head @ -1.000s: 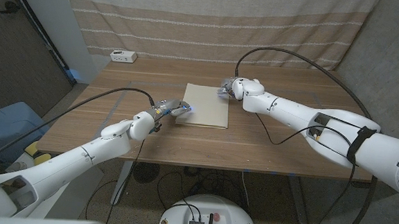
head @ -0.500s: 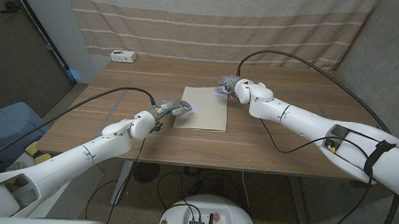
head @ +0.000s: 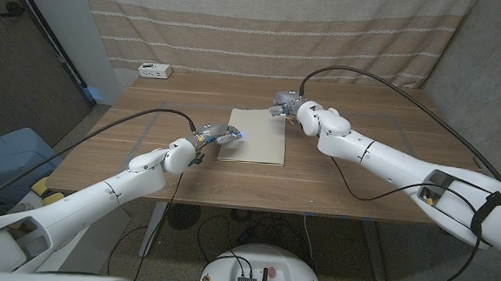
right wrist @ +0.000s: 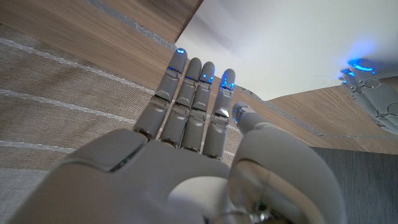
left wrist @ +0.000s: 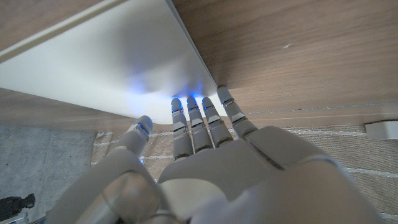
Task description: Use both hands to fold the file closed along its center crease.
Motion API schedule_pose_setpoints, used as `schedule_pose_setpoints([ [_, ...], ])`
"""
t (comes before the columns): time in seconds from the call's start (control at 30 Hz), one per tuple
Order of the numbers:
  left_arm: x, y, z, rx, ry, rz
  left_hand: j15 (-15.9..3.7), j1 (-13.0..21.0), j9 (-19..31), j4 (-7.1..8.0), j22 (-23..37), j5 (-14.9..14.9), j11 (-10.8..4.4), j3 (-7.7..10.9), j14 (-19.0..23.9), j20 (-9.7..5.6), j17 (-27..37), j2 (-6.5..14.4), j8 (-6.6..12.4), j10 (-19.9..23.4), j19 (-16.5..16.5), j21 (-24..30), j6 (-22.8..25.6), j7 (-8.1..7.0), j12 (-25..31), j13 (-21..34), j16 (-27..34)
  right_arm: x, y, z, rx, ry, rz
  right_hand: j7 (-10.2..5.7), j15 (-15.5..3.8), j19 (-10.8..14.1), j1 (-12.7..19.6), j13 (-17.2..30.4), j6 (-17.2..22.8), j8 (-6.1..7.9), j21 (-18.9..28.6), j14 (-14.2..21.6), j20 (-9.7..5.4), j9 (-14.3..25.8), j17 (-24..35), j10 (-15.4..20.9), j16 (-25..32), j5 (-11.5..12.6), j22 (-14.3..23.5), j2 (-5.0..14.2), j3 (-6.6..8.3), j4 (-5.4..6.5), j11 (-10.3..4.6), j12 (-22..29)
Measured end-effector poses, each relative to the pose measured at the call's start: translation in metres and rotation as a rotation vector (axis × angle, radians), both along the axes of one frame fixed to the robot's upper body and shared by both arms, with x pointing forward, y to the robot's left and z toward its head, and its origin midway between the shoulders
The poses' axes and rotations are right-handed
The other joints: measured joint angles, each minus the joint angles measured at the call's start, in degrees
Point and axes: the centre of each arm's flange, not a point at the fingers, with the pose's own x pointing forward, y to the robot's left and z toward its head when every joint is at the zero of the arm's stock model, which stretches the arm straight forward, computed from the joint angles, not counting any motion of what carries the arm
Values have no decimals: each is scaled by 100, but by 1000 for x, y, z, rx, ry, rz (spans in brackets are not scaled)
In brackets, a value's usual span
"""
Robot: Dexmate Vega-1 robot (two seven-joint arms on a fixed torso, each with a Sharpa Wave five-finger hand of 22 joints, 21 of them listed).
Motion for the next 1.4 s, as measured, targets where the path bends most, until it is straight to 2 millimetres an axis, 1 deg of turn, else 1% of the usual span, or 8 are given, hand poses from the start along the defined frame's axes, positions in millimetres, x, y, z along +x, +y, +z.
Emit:
schedule_pose_setpoints([
  [0.4, 1, -1, 1, 1, 0, -1, 0, -21, 0, 0, 2, 0, 0, 0, 0, 0, 1, 21, 0, 0, 0, -45, 0, -1, 0, -26, 0, 2, -2, -11, -22, 45, -11, 0, 1, 0, 0, 0, 0, -24, 0, 0, 0, 0, -13, 0, -28, 0, 0, 0, 24, 24, -1, 0],
  [0.43, 1, -1, 1, 2, 0, -1, 0, -21, 0, 0, 2, 0, 0, 0, 0, 0, 1, 21, 0, 0, 0, -45, 0, -1, 0, -26, 0, 6, -3, -17, -21, 61, -19, 0, 1, -1, 0, 0, 0, -27, 0, 0, 1, 0, -9, 0, -28, 0, 0, 0, 24, 24, -1, 0],
  [0.53, 1, -1, 1, 2, 0, -1, 0, -20, 1, 0, 2, 0, 0, 0, 0, 0, 1, 21, 0, 0, 0, -45, 0, -1, 0, -26, 0, 7, -2, -20, -26, 71, -17, 0, 2, -22, 0, 0, -1, -27, 0, 0, 22, -7, 0, 0, -28, 0, -1, 0, 36, 37, -1, 0],
  [0.57, 1, -1, 1, 2, 2, 1, 0, -21, 0, 0, 2, 0, 0, 0, 0, 0, 1, 21, 0, 0, 0, -45, 0, -1, 0, -26, 0, 11, -1, -25, -30, 84, -22, 0, 2, -22, 0, 0, -1, -27, 0, -1, 22, -12, 0, 0, -28, 0, -1, 0, 44, 45, -1, 0],
  [0.8, 1, 0, 1, 1, 2, 5, 0, -20, 1, 0, 3, 0, 0, 0, 0, 23, 1, 21, 0, 0, 23, -45, 0, -1, 0, -26, 0, 14, 2, -34, -43, 109, -20, 0, 2, -22, 0, -1, -1, -27, 0, -1, 21, -16, 0, 0, -29, 0, -1, 0, 44, 45, -2, 0],
  [1.1, 1, -1, 2, 1, 1, 8, 0, -20, 1, 22, -17, 0, 0, 22, 0, 22, 1, 21, 0, 0, 22, -46, 0, -1, 1, -53, 0, 16, 3, -36, -48, 123, -19, 0, 11, -22, 0, 14, -1, -73, 0, 8, 21, 0, 0, 0, -29, 0, -1, 0, 61, 28, -3, 7],
  [1.3, 0, -1, 2, 3, -1, 8, 0, -52, 1, 22, -12, 0, 0, 22, 0, 22, 2, 53, 0, 0, 21, -46, 0, -1, 1, -53, 0, 17, 3, -35, -41, 129, -16, 0, 12, -22, 0, 0, -1, -73, 0, 7, 21, 0, 25, 0, -34, 0, -1, 0, 81, 49, -3, -26],
  [1.4, -1, -1, 2, 1, -5, 7, 0, -53, 1, 22, -12, 0, 0, 22, 0, 21, 2, 52, 0, 0, 21, -46, 33, -34, 1, -53, 0, 16, 3, -35, -34, 127, -13, 0, 12, -22, 0, -2, -1, -73, 0, 7, 21, 0, 28, 9, -34, 0, -1, 0, 97, 33, -11, -43],
])
